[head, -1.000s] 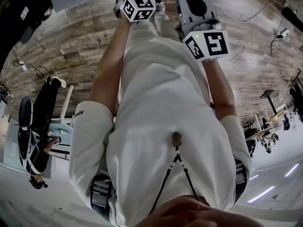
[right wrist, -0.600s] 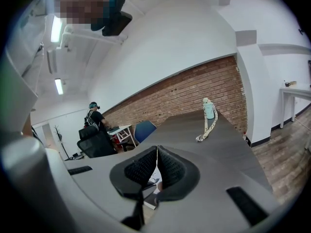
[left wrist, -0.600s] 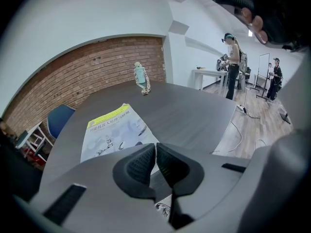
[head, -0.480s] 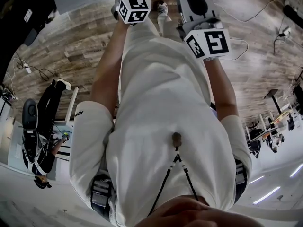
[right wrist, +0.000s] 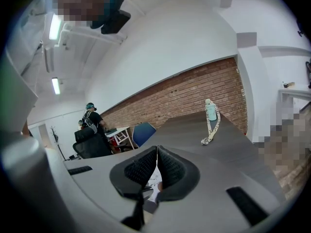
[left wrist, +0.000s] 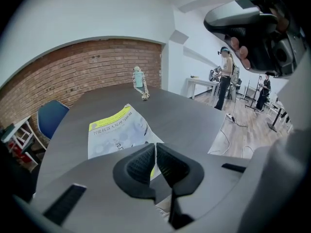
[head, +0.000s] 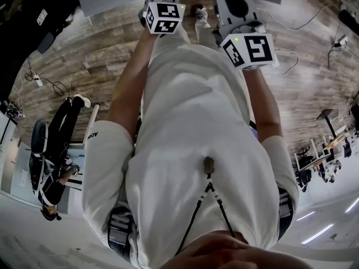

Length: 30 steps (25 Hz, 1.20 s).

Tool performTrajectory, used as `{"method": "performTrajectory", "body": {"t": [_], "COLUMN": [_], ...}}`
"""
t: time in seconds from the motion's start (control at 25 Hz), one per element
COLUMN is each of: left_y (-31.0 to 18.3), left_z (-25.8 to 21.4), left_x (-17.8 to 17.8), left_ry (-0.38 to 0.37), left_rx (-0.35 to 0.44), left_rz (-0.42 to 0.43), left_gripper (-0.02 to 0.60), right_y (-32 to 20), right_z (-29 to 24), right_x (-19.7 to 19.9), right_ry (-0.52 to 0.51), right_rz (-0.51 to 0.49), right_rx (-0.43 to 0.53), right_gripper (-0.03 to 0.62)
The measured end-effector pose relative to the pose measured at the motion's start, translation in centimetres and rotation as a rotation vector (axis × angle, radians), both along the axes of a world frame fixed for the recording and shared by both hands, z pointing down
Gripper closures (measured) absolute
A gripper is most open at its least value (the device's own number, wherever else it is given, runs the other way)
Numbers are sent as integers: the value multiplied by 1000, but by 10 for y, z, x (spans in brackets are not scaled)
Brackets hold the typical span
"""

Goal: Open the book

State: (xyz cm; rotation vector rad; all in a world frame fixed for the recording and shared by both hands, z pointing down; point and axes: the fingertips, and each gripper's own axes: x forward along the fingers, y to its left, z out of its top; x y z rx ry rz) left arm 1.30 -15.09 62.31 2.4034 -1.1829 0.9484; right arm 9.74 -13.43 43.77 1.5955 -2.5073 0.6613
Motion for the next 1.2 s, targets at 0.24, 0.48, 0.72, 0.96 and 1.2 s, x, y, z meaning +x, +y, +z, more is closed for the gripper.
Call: {"method": "performTrajectory", "body": {"t": [0.24, 0.48, 0.72, 0.96, 1.2], "left_y": [-7, -12, -14, -17, -22], "left_z": [-6, -16, -18, -19, -17], "left_x": [-28, -55, -81, -109, -138], "left_ry": [35, 62, 82, 88, 79], "left_rx": [-11, -18, -25, -32, -43], "left_rz": [12, 7, -6, -29, -47], "left_gripper": [552, 552, 552, 552, 552], "right_y": [-19, -30, -36, -41, -51], "right_z": [2, -7, -9, -12, -15], "right_x": [-28, -51, -76, -98, -123], "right_ry": [2, 13, 23, 26, 29], "right_rz": [4, 0, -7, -13, -30], "right_rx": [1, 8, 11, 13, 22], "right_gripper": [557, 557, 557, 557, 557]}}
